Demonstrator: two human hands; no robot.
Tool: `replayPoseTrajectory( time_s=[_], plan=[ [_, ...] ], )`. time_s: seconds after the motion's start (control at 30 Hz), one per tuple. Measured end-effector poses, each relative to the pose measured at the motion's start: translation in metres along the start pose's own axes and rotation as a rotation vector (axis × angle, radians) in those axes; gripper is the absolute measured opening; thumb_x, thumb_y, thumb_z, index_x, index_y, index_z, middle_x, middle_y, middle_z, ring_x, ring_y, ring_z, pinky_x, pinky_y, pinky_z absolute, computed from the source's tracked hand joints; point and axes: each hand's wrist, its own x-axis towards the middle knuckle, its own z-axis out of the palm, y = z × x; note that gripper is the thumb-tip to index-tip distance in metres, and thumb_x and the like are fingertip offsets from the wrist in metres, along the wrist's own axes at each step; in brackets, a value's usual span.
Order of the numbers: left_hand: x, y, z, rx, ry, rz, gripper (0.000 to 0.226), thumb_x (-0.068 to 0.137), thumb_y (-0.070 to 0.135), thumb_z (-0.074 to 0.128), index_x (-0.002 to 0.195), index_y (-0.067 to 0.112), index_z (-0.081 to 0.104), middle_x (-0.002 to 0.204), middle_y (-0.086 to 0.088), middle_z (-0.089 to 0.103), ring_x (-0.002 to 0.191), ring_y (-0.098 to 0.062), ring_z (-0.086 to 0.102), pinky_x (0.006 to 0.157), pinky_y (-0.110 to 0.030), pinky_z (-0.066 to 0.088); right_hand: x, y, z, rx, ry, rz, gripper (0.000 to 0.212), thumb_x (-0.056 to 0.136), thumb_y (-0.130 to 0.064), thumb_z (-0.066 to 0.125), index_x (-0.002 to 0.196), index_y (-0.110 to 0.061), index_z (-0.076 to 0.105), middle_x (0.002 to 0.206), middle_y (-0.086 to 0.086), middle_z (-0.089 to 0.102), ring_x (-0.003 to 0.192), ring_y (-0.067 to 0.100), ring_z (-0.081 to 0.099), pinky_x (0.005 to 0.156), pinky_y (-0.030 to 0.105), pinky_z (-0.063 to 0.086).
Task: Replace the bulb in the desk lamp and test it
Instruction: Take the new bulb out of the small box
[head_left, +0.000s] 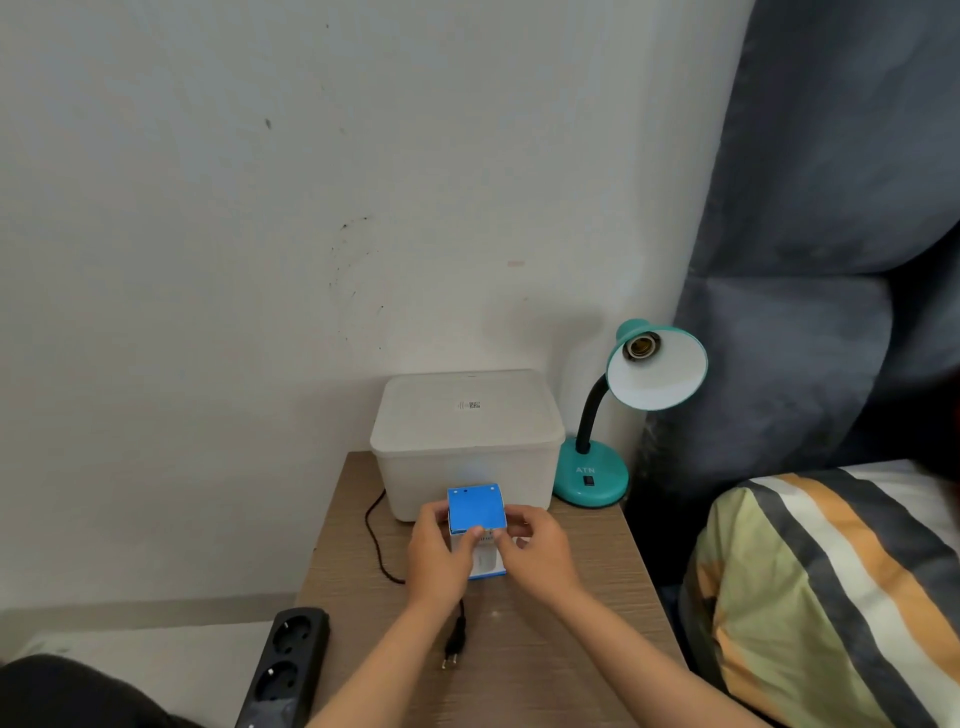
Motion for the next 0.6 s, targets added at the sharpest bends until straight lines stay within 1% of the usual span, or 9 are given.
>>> replayPoseTrajectory(
  time_s=[0.1, 0.17, 0.23, 0.3, 0.33, 0.4, 0.43, 0.5, 0.6],
  plan=[
    [-0.001, -0.001, -0.002, -0.026, -0.004, 0.012, 0.04, 0.077, 0.015, 0.073, 0.106, 0.027, 0.049, 0.105, 0.01, 0.059, 0.093, 0.002, 0.055, 0.07, -0.013, 0.042, 0.002, -0.001, -0.001, 0.052, -0.023, 0.047, 0.031, 0.085, -0.01, 0.063, 0.116, -0.011, 0.059, 0.109, 0.001, 0.061, 0.084, -0.002, 0.057, 0.063, 0.007, 0.044],
    [-0.001, -0.003, -0.003, -0.058, -0.007, 0.018, 0.04, 0.076, 0.015, 0.074, 0.106, 0.027, 0.05, 0.105, 0.011, 0.061, 0.096, 0.002, 0.056, 0.072, -0.012, 0.044, 0.003, -0.003, -0.002, 0.091, -0.04, 0.074, 0.032, 0.085, -0.009, 0.063, 0.116, -0.01, 0.059, 0.109, 0.002, 0.063, 0.086, -0.001, 0.057, 0.064, 0.007, 0.044],
    [-0.001, -0.004, -0.004, -0.085, -0.009, 0.027, 0.04, 0.077, 0.014, 0.074, 0.106, 0.029, 0.051, 0.107, 0.011, 0.061, 0.099, 0.0, 0.058, 0.075, -0.013, 0.047, 0.003, -0.005, -0.002, 0.128, -0.053, 0.089, 0.031, 0.084, -0.008, 0.064, 0.115, -0.009, 0.059, 0.11, 0.004, 0.065, 0.089, 0.003, 0.059, 0.069, 0.01, 0.046],
    [-0.001, -0.007, -0.006, -0.11, -0.013, 0.039, 0.041, 0.076, 0.012, 0.073, 0.105, 0.032, 0.051, 0.109, 0.008, 0.062, 0.103, -0.004, 0.058, 0.083, -0.021, 0.049, 0.001, -0.006, -0.002, 0.149, -0.072, 0.093, 0.034, 0.084, -0.008, 0.064, 0.117, -0.01, 0.058, 0.113, 0.006, 0.062, 0.094, 0.009, 0.059, 0.074, 0.012, 0.048],
    [0.0, -0.01, -0.007, -0.117, -0.02, 0.042, 0.043, 0.076, 0.012, 0.073, 0.105, 0.034, 0.051, 0.11, 0.007, 0.062, 0.105, -0.006, 0.059, 0.087, -0.027, 0.05, 0.0, -0.007, -0.002, 0.156, -0.089, 0.086, 0.036, 0.084, -0.007, 0.064, 0.119, -0.011, 0.057, 0.115, 0.006, 0.061, 0.095, 0.009, 0.059, 0.073, 0.012, 0.049],
    [0.001, -0.013, -0.01, -0.115, -0.04, 0.057, 0.046, 0.077, 0.012, 0.073, 0.105, 0.039, 0.05, 0.112, 0.007, 0.062, 0.107, -0.007, 0.058, 0.092, -0.033, 0.05, -0.003, -0.009, -0.004, 0.18, -0.137, 0.063, 0.042, 0.084, -0.003, 0.062, 0.124, -0.015, 0.055, 0.115, 0.005, 0.059, 0.09, 0.006, 0.059, 0.067, 0.009, 0.05],
    [0.0, -0.013, -0.012, -0.107, -0.047, 0.065, 0.047, 0.077, 0.012, 0.073, 0.106, 0.041, 0.05, 0.113, 0.007, 0.062, 0.108, -0.007, 0.058, 0.093, -0.034, 0.05, -0.004, -0.01, -0.004, 0.187, -0.155, 0.056, 0.046, 0.084, -0.002, 0.061, 0.127, -0.019, 0.052, 0.112, 0.003, 0.059, 0.088, 0.005, 0.058, 0.066, 0.008, 0.049],
    [-0.001, -0.012, -0.014, -0.088, -0.06, 0.069, 0.048, 0.078, 0.013, 0.072, 0.109, 0.042, 0.049, 0.115, 0.008, 0.061, 0.11, -0.005, 0.056, 0.096, -0.034, 0.049, -0.004, -0.011, -0.004, 0.179, -0.151, 0.077, 0.054, 0.085, -0.004, 0.062, 0.133, -0.022, 0.045, 0.107, -0.001, 0.056, 0.09, 0.007, 0.057, 0.063, 0.01, 0.049],
    [-0.001, -0.012, -0.016, -0.08, -0.084, 0.046, 0.053, 0.078, 0.015, 0.072, 0.119, 0.038, 0.047, 0.119, 0.009, 0.059, 0.113, -0.005, 0.054, 0.098, -0.037, 0.049, -0.003, -0.011, -0.003, 0.154, -0.137, 0.114, 0.056, 0.085, -0.009, 0.065, 0.136, -0.013, 0.043, 0.114, 0.003, 0.057, 0.098, 0.011, 0.058, 0.065, 0.011, 0.047]
  ],
)
